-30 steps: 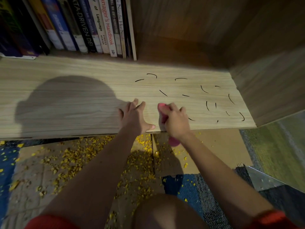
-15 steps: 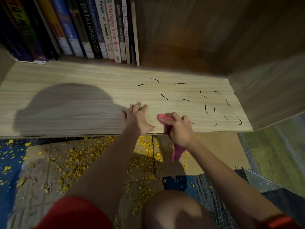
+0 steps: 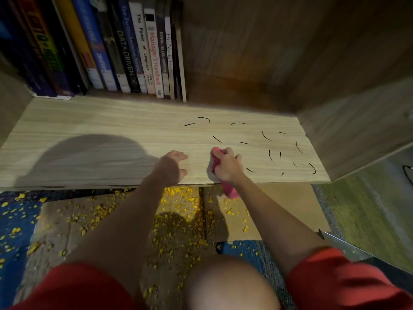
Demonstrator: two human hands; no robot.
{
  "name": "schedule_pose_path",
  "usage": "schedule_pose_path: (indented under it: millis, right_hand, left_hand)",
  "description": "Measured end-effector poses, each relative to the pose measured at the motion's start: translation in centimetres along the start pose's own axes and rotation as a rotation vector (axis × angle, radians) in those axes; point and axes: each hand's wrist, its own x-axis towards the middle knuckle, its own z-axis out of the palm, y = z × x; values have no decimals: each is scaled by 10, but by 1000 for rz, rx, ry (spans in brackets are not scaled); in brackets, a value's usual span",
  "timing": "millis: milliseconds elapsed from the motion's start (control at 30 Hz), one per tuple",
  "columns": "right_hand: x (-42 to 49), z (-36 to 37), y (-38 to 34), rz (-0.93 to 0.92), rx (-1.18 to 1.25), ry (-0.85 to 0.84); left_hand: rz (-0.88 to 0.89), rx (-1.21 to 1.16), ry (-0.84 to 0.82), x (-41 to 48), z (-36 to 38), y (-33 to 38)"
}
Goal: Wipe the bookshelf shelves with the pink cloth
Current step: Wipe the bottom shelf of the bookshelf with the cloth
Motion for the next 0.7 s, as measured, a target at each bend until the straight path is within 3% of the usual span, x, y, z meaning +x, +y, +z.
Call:
schedule_pose_path:
  millis: [100, 167, 267, 333, 433, 633, 700]
  right_hand:
    - [-3, 4, -22, -65, 340, -61]
    - [-8, -6, -6, -59, 513, 41]
    - [-18, -2, 33, -12, 296, 214]
    - [-24, 13, 38, -62, 122, 158]
    - [-25, 18, 29, -89, 44, 76]
    - [-8, -10, 40, -36, 51, 176]
    - [0, -7, 35, -61, -4, 172]
  left_hand:
    - [-29, 6, 54, 0, 7, 6]
    - [-73, 19, 72, 1, 8, 13]
    - [-59, 57, 82, 4, 10, 25]
    - [-9, 69, 61, 3, 15, 40]
    - [20, 64, 20, 1, 26, 60]
    - [43, 206, 6, 7, 22, 48]
    - [-68, 92, 50, 13, 4, 35]
